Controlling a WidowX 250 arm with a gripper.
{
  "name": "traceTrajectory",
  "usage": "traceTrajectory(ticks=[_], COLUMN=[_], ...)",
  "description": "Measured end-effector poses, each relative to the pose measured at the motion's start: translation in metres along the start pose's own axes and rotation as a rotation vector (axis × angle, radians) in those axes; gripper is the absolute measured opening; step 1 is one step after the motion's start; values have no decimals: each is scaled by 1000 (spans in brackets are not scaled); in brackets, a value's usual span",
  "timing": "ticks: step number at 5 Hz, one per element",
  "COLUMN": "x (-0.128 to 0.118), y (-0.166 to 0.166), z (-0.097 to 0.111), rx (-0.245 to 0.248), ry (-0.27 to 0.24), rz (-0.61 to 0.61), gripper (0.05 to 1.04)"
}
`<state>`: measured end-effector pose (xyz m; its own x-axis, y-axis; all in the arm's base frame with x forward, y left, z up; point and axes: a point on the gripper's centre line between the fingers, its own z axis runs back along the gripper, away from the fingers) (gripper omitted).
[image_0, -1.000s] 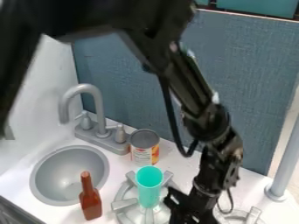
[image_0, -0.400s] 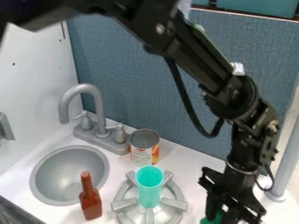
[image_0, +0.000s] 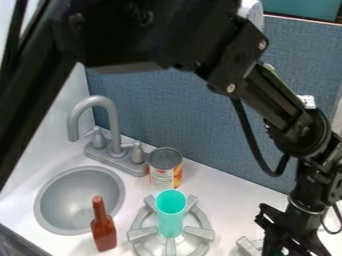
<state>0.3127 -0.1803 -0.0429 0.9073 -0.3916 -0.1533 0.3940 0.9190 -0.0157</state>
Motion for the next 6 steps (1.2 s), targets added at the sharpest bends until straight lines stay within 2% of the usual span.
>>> traceTrajectory(ticks=[1,4,5,6], x=[8,25,24,24], y=[-1,7,4,1], z=[0,-19,-19,-20], rx=[-1,59,42,-2], ry=[-14,30,40,42], rz=[9,61,58,67], gripper=[381,381,449,762])
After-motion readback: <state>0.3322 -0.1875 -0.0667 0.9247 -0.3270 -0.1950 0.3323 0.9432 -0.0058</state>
